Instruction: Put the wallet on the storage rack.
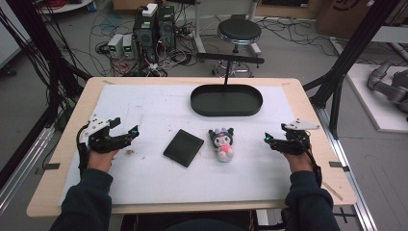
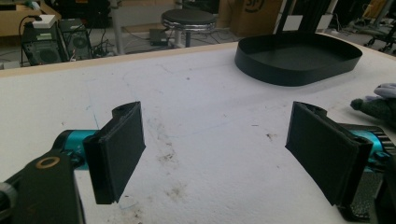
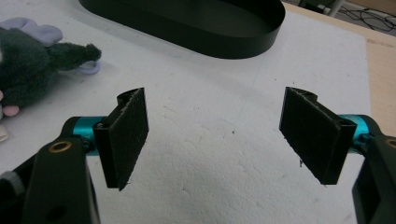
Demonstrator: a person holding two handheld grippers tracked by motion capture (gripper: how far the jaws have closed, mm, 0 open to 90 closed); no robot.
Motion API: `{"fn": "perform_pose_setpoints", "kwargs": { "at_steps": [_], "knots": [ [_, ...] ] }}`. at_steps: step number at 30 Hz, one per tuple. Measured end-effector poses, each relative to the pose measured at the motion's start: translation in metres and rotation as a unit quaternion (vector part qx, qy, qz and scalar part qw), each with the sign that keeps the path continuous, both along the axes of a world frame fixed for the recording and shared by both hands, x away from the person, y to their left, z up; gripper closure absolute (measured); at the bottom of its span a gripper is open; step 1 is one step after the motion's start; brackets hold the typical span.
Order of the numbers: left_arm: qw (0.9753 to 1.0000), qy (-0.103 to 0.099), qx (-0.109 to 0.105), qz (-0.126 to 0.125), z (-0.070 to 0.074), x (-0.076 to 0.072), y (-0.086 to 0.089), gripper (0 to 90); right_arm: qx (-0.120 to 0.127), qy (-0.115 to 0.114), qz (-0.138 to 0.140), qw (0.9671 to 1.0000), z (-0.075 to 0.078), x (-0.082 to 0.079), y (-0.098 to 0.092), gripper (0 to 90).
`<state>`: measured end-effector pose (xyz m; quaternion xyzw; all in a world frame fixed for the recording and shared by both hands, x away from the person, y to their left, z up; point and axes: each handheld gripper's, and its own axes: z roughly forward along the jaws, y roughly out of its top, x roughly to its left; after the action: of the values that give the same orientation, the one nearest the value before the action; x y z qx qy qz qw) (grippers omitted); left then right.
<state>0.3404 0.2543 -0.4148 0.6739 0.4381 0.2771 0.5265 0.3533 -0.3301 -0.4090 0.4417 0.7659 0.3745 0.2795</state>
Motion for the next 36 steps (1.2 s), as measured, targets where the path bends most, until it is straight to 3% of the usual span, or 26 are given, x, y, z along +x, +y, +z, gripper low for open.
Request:
{"fn": "perform_pose_setpoints", "kwargs": {
  "at_steps": [5,10,14,17,19,23,30,34,35,36],
  "knots": [
    [0.9999,0.008,-0.008,-0.004,-0.001,0.000,-0.003,19.4,0.002,-0.001,0.001,1.0000,0.000,0.000,0.000,24.2],
    [0.9993,0.023,-0.014,-0.025,-0.002,0.001,-0.009,20.2,0.005,0.000,-0.001,1.0000,0.000,0.000,-0.002,24.2],
    [0.9973,0.034,-0.031,-0.057,-0.003,0.002,-0.018,19.8,0.000,-0.003,0.002,1.0000,0.000,-0.001,0.000,24.2],
    [0.9952,0.052,-0.023,-0.080,-0.005,0.004,-0.027,19.3,-0.008,-0.005,0.009,0.9999,0.000,-0.002,0.003,24.3],
    [0.9922,0.069,-0.023,-0.101,-0.007,0.003,-0.034,20.0,-0.011,-0.005,0.010,0.9999,0.000,-0.002,0.005,24.3],
    [0.9839,0.102,-0.018,-0.146,-0.012,0.004,-0.052,35.4,-0.014,-0.005,0.013,0.9998,0.001,-0.004,0.008,24.5],
    [0.9755,0.157,0.004,-0.154,-0.026,0.015,-0.083,43.6,-0.013,-0.002,0.013,0.9998,-0.001,0.000,0.007,24.5],
    [0.9682,0.191,0.029,-0.160,-0.036,0.020,-0.097,43.8,-0.013,-0.002,0.015,0.9998,-0.001,0.000,0.007,24.6],
    [0.9677,0.191,0.033,-0.162,-0.036,0.020,-0.098,46.4,-0.014,-0.002,0.015,0.9998,-0.001,-0.001,0.007,24.6],
    [0.9659,0.194,0.020,-0.170,-0.036,0.020,-0.098,50.4,-0.014,-0.003,0.016,0.9998,-0.001,-0.001,0.007,24.6]
  ]
}}
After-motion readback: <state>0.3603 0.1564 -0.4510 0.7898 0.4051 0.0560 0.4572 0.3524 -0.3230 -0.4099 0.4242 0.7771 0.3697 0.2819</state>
